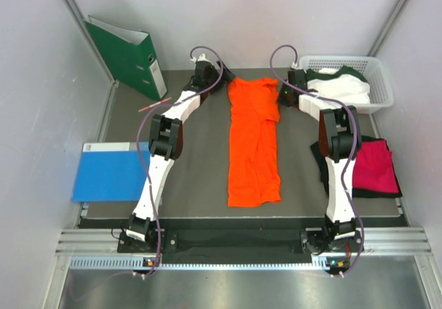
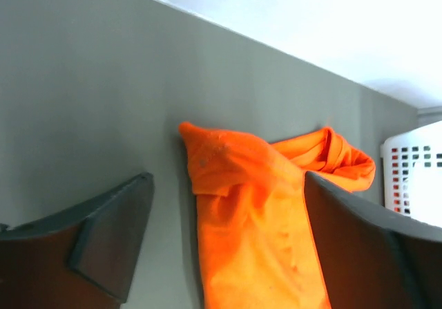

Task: Fold and stack the t-shirts
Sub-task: Rotate the tshirt 90 degrees

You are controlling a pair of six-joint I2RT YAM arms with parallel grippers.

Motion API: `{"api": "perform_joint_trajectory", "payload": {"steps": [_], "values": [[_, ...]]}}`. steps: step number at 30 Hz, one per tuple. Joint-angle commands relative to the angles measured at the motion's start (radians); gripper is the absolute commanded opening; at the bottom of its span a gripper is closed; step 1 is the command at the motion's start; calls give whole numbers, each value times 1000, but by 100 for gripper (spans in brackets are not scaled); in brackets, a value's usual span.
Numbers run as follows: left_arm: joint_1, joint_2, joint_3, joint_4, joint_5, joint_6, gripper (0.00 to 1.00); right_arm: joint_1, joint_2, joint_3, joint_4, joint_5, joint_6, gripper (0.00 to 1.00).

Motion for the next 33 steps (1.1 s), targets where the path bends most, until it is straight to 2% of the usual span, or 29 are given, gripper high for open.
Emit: {"api": "perform_joint_trajectory", "payload": {"steps": [1,7,9,10,12,13,15,16,21,25,28,33], "values": [[2,58,6,-36,-10,28,98,-17,-54,-26,-44,67,-4,6],[3,21,-29,-43,10,60,98,-17,-59,-40,-39,67,1,7],[5,-52,-120,-30,16,69,98,-17,-65,-44,-36,61,-2,10],[3,-86,-231,-11,19,69,98,-17,-70,-49,-35,58,-4,23],[3,-206,-362,54,15,63,98,-17,-99,-78,-13,44,-12,38],[3,-244,-491,88,10,54,98,-15,-113,-93,-3,41,-10,50],[3,-342,-604,116,7,43,98,-15,-161,-144,23,28,-12,64],[3,-368,-708,122,8,25,97,-15,-178,-162,28,28,-12,74],[-7,-513,-969,127,89,-38,92,5,-345,-323,22,13,-2,99],[-40,-615,-1159,46,83,-58,92,40,-485,-477,21,21,10,100],[-84,-690,-1298,53,77,-64,92,72,-576,-590,8,15,28,100],[-185,-775,-1442,12,44,-79,94,130,-709,-754,-27,-4,60,100]]}}
